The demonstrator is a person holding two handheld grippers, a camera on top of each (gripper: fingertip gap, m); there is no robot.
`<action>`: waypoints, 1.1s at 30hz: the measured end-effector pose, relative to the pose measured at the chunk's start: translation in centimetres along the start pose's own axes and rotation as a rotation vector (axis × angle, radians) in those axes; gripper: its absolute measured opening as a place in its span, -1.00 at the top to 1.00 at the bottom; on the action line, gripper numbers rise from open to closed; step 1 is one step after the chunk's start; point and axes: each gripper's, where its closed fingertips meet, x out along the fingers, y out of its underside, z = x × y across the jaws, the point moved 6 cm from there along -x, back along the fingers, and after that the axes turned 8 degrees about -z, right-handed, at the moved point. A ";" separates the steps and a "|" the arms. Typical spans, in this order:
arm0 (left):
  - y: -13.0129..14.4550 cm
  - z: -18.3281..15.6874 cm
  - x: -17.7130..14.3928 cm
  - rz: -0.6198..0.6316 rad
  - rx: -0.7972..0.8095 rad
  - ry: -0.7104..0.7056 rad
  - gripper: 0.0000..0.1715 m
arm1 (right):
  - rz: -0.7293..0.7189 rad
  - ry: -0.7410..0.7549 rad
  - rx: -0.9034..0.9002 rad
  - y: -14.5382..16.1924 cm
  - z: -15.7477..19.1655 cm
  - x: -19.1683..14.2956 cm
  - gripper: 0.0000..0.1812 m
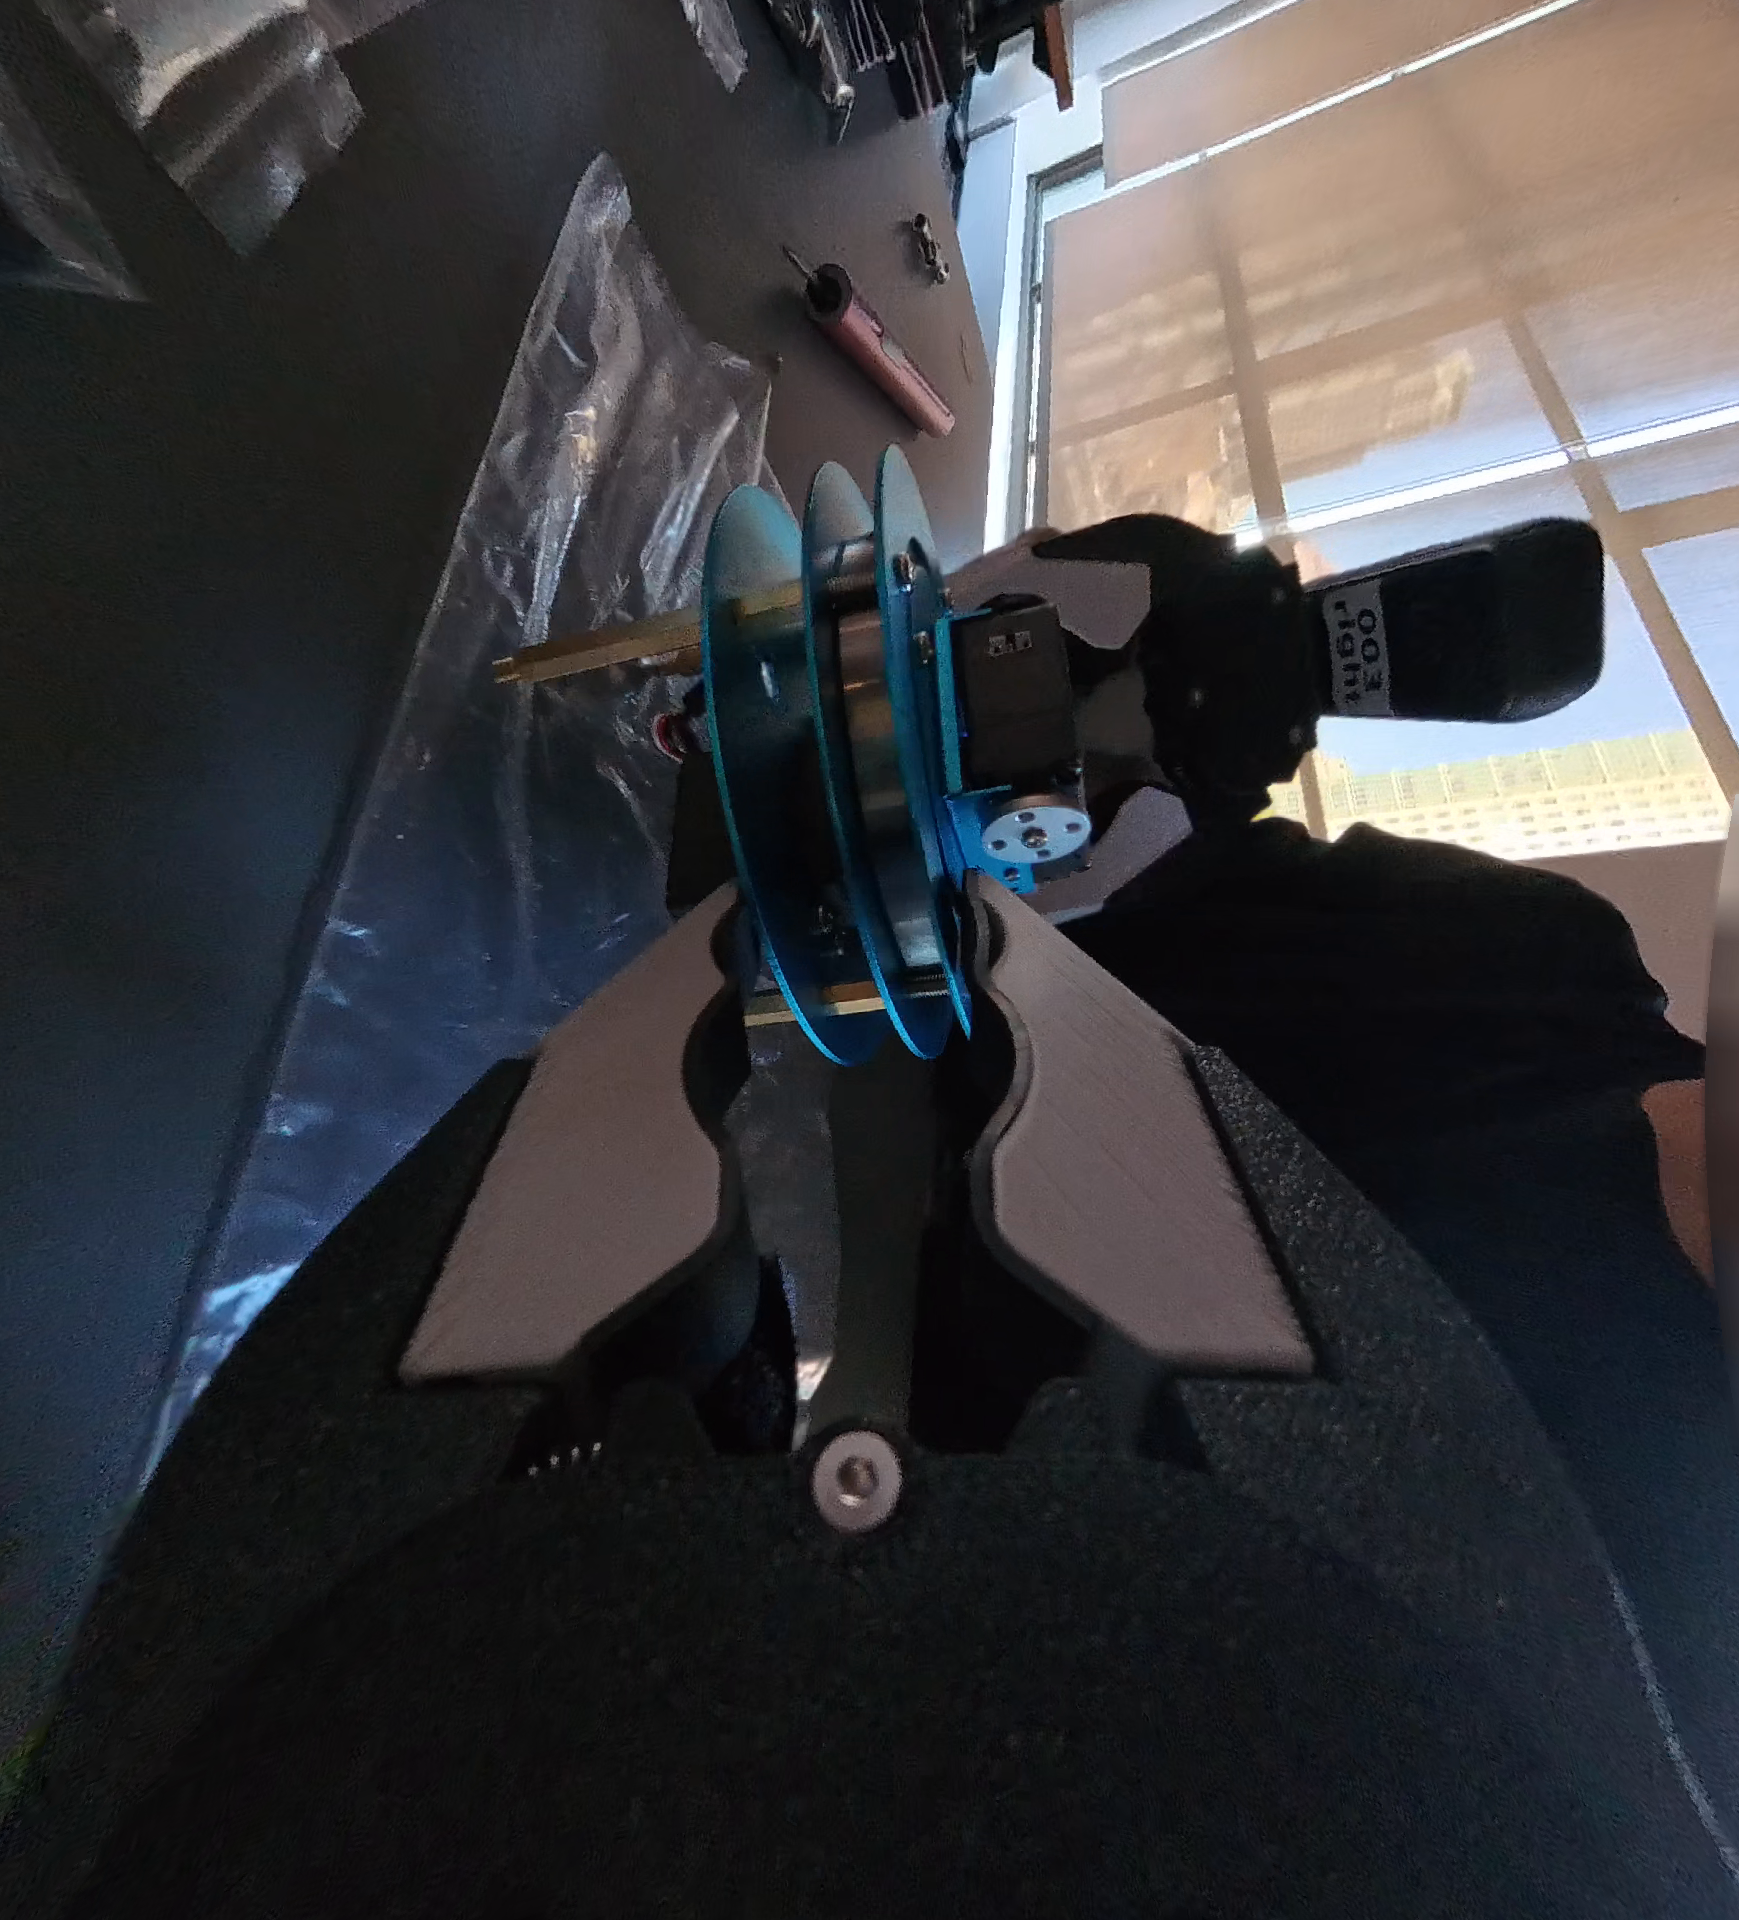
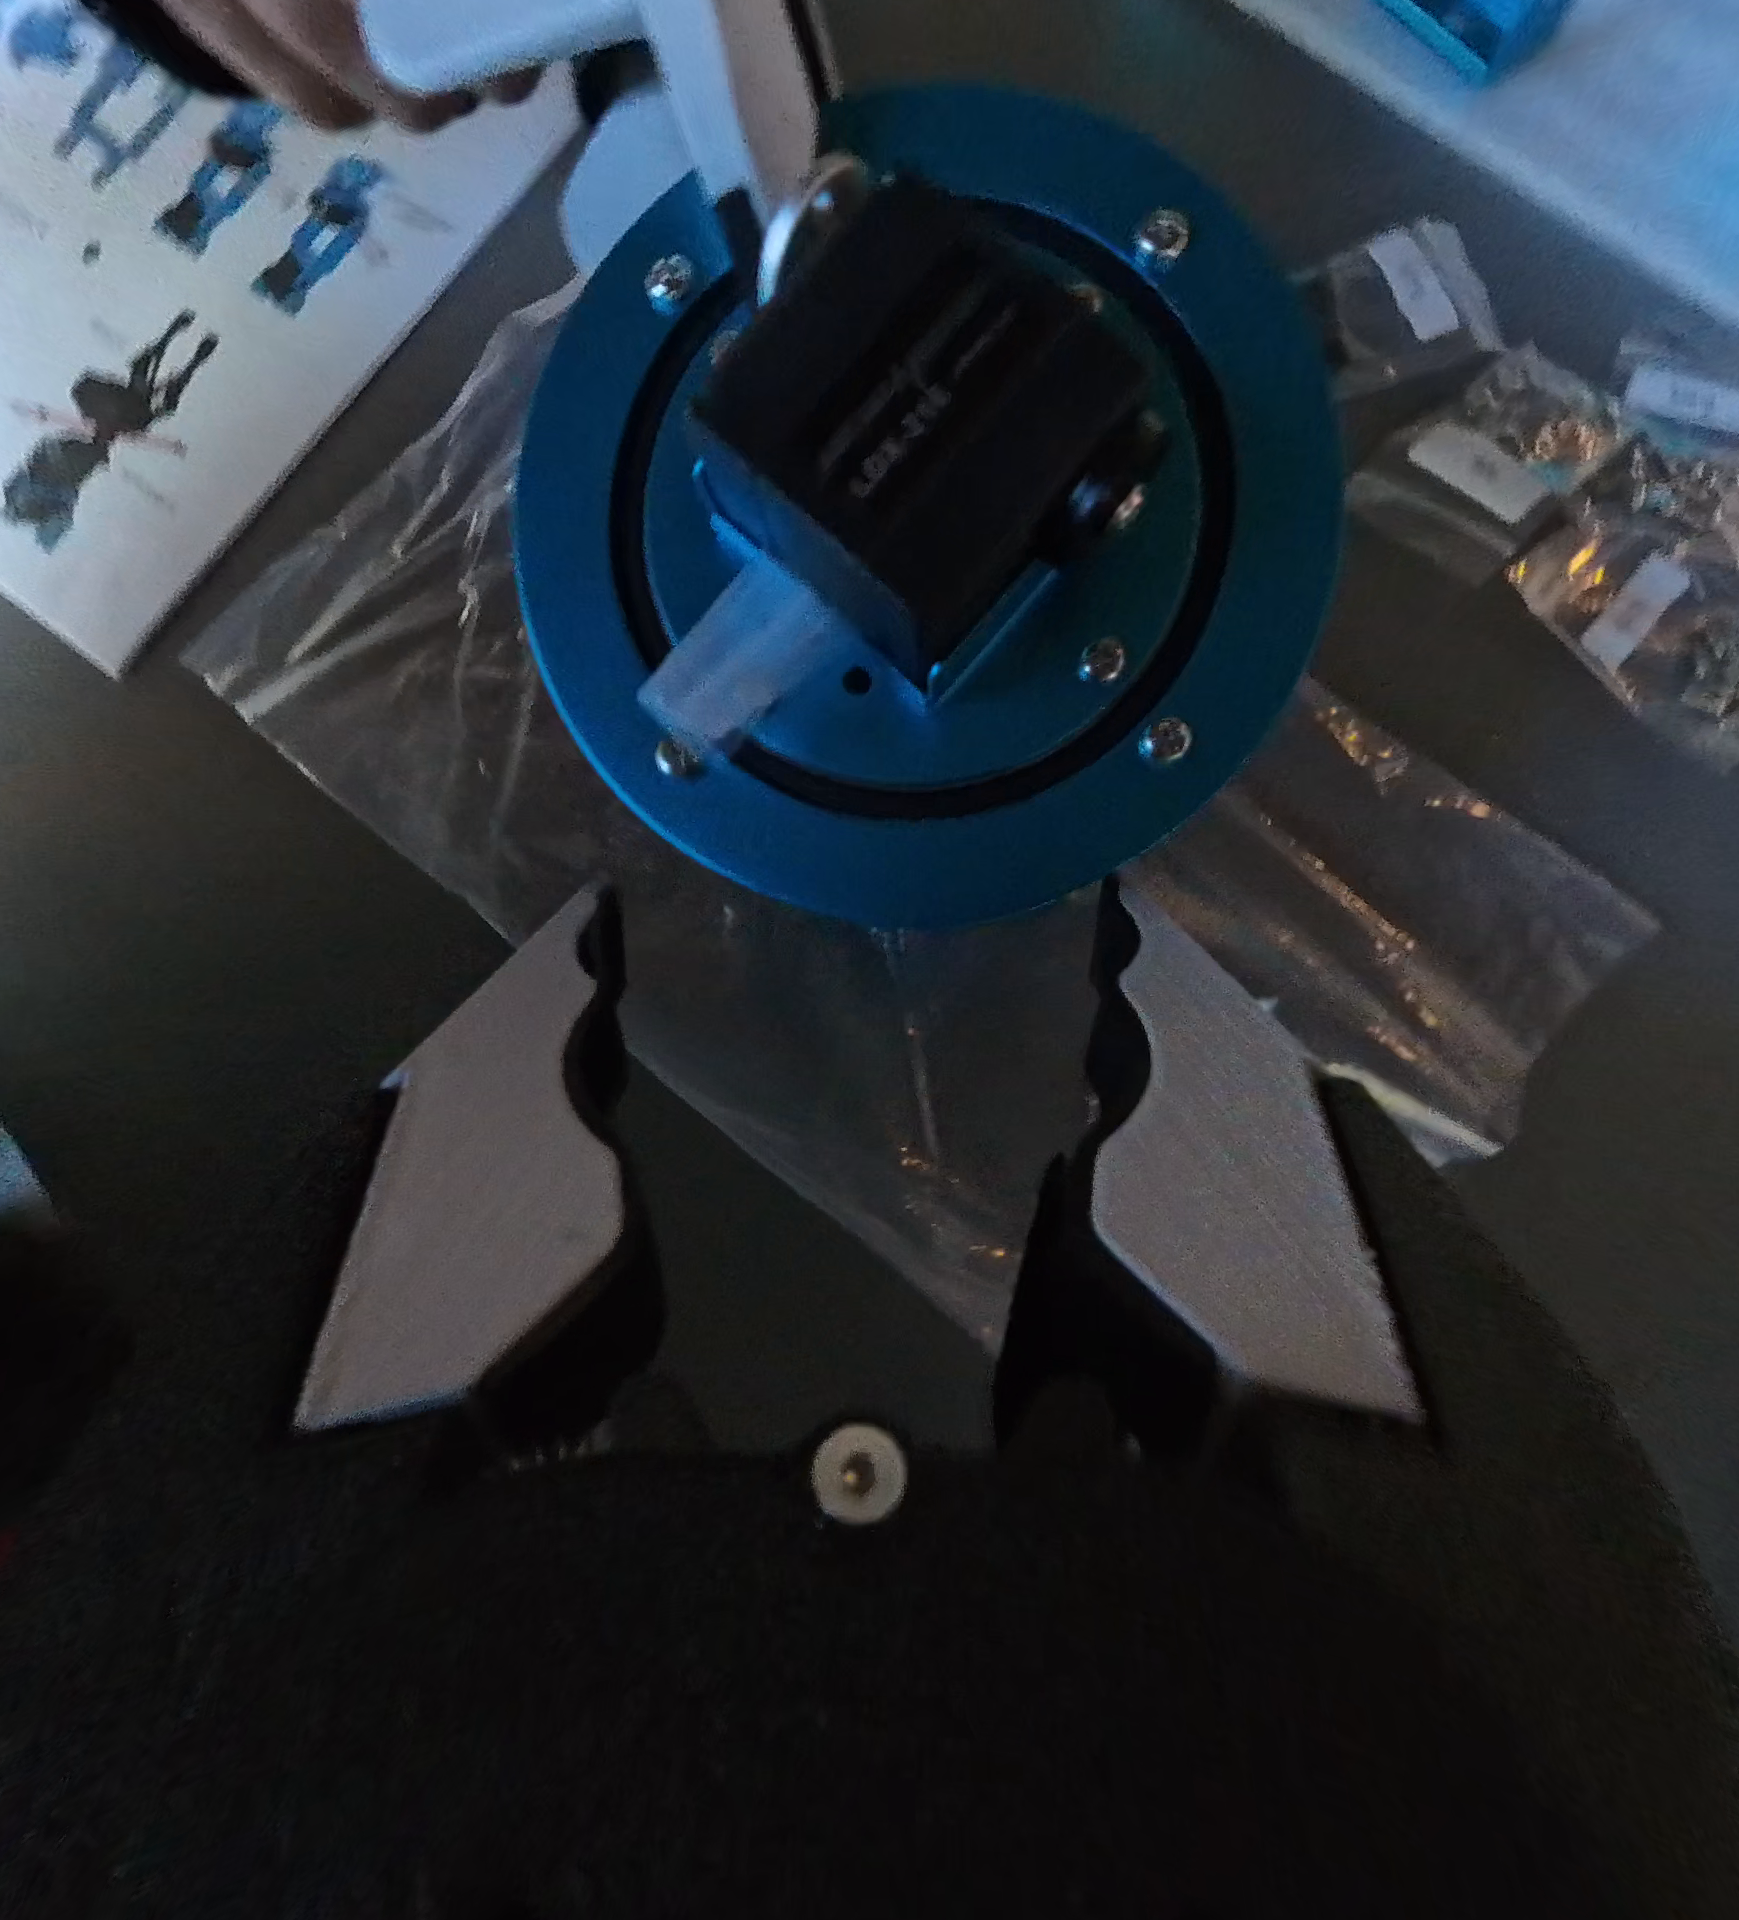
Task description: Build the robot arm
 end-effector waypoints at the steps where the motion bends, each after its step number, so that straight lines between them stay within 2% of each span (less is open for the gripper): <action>1: 0.1 0.2 -0.1 -0.005 0.006 0.001 0.53 | -0.017 -0.020 -0.060 0.1 -0.3 0.0 0.01; 5: 0.4 0.9 -0.5 -0.052 0.038 -0.040 0.46 | -0.085 -0.152 -0.206 0.6 -2.1 -0.6 0.00; 7: 0.6 0.6 -0.8 -0.092 0.056 -0.059 0.42 | -0.152 -0.184 -0.274 0.2 -3.7 -0.6 -0.09; 10: 1.5 0.6 -1.7 -0.160 0.091 -0.168 0.33 | -0.231 -0.181 -0.363 -0.7 -6.2 0.0 0.05; 13: 2.9 -0.1 -2.8 -0.301 0.102 -0.258 0.28 | -0.256 -0.278 -0.441 -1.4 -6.6 0.6 0.02; 15: 4.0 -1.1 -3.3 -0.443 0.132 -0.309 0.27 | -0.263 -0.327 -0.471 -1.8 -7.0 1.0 -0.08; 17: 5.4 -2.2 -3.2 -0.565 0.158 -0.342 0.23 | -0.266 -0.460 -0.489 -2.2 -6.8 0.7 -0.21; 19: 6.6 -2.6 -2.3 -0.670 0.116 -0.373 0.23 | -0.290 -0.525 -0.492 -2.9 -6.8 0.5 -0.18; 22: 7.7 -2.1 -0.1 -0.741 0.025 -0.390 0.22 | -0.274 -0.604 -0.503 -3.3 -6.7 1.3 -0.25; 25: 7.7 -1.9 1.8 -0.780 -0.037 -0.313 0.23 | -0.226 -0.641 -0.497 -3.4 -6.3 2.5 -0.27; 26: 7.4 -2.0 2.1 -0.802 -0.054 -0.265 0.36 | -0.211 -0.658 -0.495 -3.2 -6.1 2.9 -0.27; 28: 7.1 -1.5 2.1 -0.839 -0.095 -0.240 0.49 | -0.230 -0.663 -0.506 -3.4 -5.8 3.2 -0.18; 33: 6.5 -1.5 1.8 -0.855 -0.187 -0.156 0.58 | -0.176 -0.588 -0.531 -3.5 -5.5 2.7 -0.17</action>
